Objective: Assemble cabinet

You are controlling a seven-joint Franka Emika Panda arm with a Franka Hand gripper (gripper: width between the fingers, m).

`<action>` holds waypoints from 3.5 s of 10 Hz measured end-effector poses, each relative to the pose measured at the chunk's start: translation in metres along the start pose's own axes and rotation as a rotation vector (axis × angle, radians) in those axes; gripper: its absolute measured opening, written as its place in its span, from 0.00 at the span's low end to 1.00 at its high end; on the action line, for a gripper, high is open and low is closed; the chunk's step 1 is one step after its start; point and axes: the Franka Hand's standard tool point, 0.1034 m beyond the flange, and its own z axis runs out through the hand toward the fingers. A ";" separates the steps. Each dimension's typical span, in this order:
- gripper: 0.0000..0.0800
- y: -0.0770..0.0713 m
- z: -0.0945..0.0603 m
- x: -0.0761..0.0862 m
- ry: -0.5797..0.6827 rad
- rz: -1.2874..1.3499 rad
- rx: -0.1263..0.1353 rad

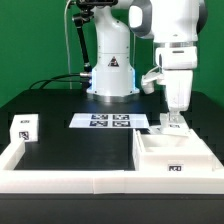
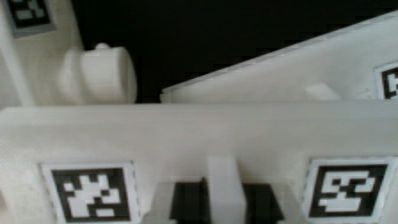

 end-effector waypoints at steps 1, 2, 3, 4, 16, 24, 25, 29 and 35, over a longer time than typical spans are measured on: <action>0.09 0.011 0.001 0.001 0.005 0.003 -0.006; 0.09 0.021 0.001 0.001 0.010 -0.001 -0.016; 0.09 0.025 0.001 0.000 0.010 -0.018 -0.016; 0.09 0.027 0.000 0.000 0.008 -0.041 -0.015; 0.09 0.102 0.002 0.004 0.012 -0.016 -0.022; 0.33 0.107 0.002 0.003 -0.001 -0.016 0.005; 0.33 0.106 -0.001 0.002 -0.002 -0.016 0.002; 0.93 0.073 -0.027 -0.003 -0.012 0.015 -0.028; 1.00 -0.008 -0.034 -0.009 -0.013 -0.025 -0.041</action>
Offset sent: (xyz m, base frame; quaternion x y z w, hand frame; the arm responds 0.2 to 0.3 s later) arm 0.0278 0.0020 -0.0159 0.0347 0.0171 -0.0792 0.9961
